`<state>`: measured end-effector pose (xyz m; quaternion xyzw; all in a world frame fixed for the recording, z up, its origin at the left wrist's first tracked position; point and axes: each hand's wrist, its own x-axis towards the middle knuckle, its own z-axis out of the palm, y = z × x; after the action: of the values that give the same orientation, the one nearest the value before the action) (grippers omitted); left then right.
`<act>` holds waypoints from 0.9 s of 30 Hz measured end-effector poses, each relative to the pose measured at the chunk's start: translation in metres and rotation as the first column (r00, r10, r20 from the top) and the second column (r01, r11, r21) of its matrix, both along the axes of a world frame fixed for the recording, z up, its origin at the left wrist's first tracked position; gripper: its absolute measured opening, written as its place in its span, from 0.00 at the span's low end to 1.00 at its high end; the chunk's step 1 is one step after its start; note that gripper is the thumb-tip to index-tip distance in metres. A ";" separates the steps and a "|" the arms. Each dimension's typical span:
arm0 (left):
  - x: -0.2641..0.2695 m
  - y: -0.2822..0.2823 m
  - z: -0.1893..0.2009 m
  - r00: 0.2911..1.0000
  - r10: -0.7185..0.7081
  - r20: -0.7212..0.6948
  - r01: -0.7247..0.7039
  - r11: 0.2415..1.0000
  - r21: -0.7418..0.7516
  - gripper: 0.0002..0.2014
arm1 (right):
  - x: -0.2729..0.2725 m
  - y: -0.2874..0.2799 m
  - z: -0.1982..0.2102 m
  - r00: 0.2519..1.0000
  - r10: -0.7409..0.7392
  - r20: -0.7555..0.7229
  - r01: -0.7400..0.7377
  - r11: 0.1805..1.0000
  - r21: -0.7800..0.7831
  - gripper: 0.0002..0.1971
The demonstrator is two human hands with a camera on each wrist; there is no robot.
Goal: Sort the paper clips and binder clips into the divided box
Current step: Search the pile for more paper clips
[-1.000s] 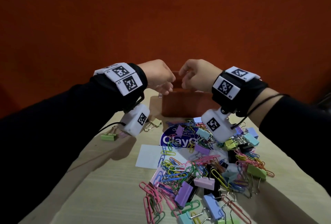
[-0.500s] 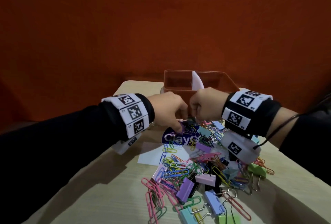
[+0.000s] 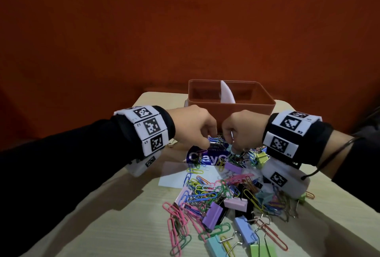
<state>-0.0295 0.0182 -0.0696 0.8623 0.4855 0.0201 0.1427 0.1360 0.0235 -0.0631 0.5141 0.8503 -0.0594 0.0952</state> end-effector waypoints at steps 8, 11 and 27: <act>-0.010 0.002 0.005 0.965 0.091 0.245 -0.033 0.972 -0.233 0.11 | 0.008 -0.002 -0.005 0.997 -0.045 -0.066 0.040 0.996 -0.074 0.09; -0.012 0.000 0.006 0.950 0.148 0.275 -0.072 0.961 -0.268 0.12 | 0.008 -0.006 -0.007 0.999 -0.003 -0.049 -0.001 0.997 -0.081 0.08; -0.045 -0.020 0.007 0.890 0.193 -0.414 -0.206 0.978 0.013 0.07 | -0.003 -0.015 -0.005 0.993 0.116 0.011 -0.116 0.993 -0.001 0.09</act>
<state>-0.0741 -0.0022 -0.0629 0.7901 0.5910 -0.1556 0.0478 0.1330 0.0088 -0.0678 0.4643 0.8781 -0.0511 0.1034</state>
